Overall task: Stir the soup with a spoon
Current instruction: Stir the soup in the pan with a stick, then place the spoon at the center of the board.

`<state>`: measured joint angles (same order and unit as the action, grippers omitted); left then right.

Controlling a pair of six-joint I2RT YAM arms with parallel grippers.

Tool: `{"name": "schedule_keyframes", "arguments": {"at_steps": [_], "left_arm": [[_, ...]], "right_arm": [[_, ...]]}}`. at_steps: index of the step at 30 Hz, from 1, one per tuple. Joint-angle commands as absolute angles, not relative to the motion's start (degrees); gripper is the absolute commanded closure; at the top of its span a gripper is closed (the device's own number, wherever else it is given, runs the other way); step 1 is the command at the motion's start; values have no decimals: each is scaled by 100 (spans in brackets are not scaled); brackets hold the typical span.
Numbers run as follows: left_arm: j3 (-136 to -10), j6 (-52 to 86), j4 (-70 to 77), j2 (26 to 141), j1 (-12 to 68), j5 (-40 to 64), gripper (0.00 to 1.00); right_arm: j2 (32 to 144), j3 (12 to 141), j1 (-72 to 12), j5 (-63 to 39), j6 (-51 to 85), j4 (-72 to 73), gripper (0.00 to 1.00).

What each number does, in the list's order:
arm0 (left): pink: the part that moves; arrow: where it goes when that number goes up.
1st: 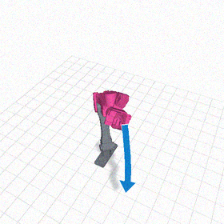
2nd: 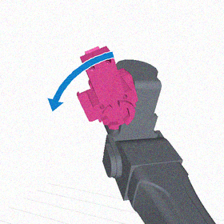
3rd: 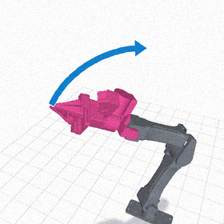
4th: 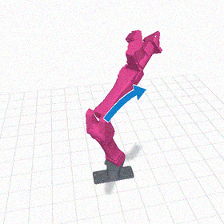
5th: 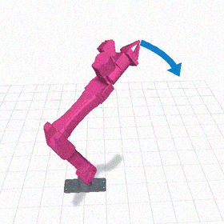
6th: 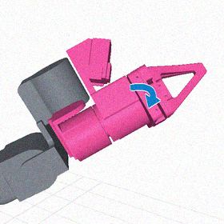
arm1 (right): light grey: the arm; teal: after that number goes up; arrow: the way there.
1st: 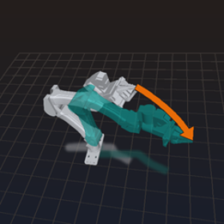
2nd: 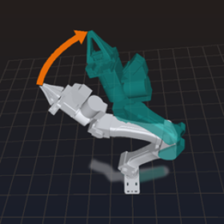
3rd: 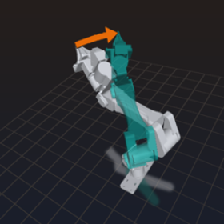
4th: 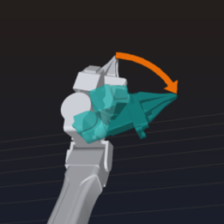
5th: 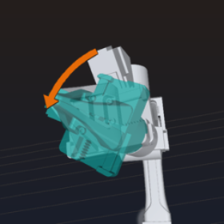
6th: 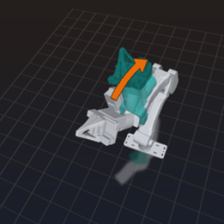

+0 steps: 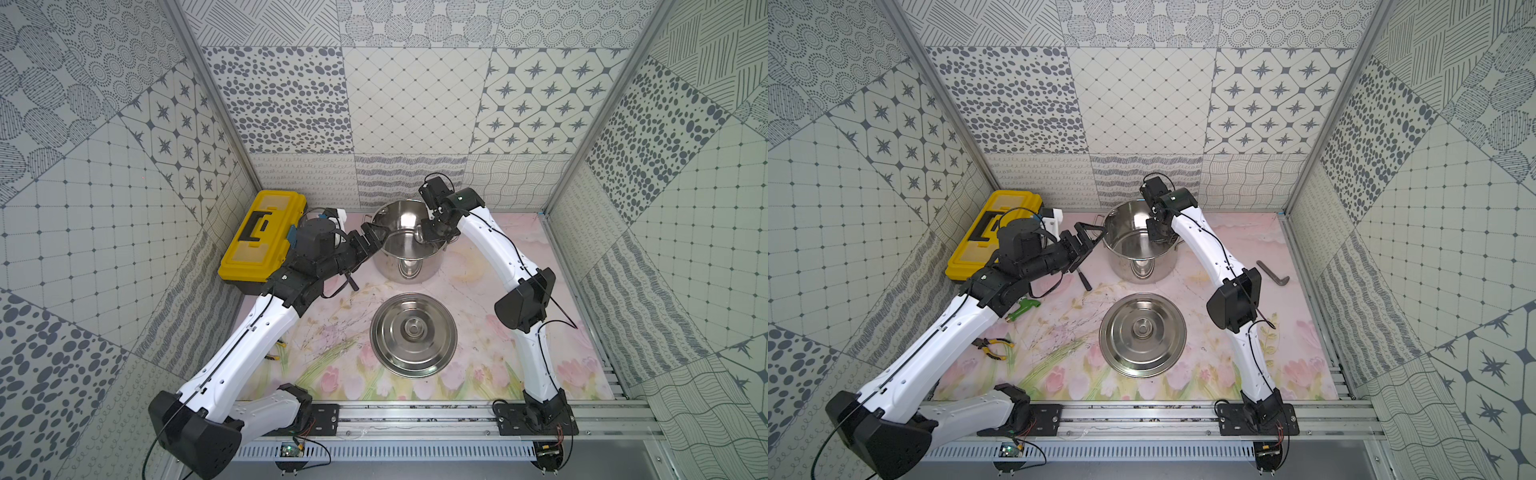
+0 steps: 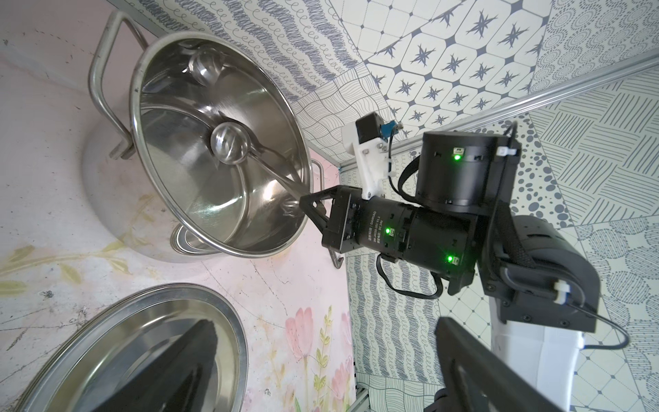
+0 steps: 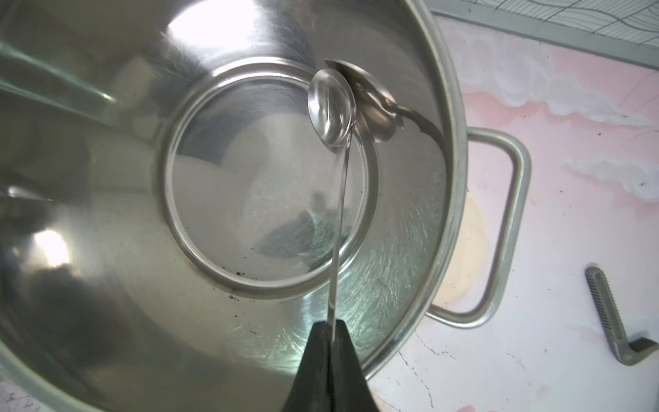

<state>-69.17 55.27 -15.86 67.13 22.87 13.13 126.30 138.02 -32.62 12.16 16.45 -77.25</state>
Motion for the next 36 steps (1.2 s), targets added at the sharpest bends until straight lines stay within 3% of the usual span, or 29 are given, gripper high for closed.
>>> {"name": "schedule_keyframes", "arguments": {"at_steps": [1,9,19,28,36], "left_arm": [[-6956,5486,-1413,6732,2283,1398,1],[-6808,5616,-1270,6714,2328,1413,0],[-6839,5578,-1340,6605,2537,1259,0],[-6766,5556,-1458,6297,2609,1031,1],[-6798,5553,-1551,6171,2661,960,1]], "right_arm": [[11890,13128,-3331,1195,1513,-7396,100],[11037,11827,-3584,167,2075,-6707,100],[11177,12454,-3727,253,2481,-6548,100],[10378,12385,-3492,132,2524,-6548,100],[9034,11513,-2830,-195,2793,-6133,100]]}}
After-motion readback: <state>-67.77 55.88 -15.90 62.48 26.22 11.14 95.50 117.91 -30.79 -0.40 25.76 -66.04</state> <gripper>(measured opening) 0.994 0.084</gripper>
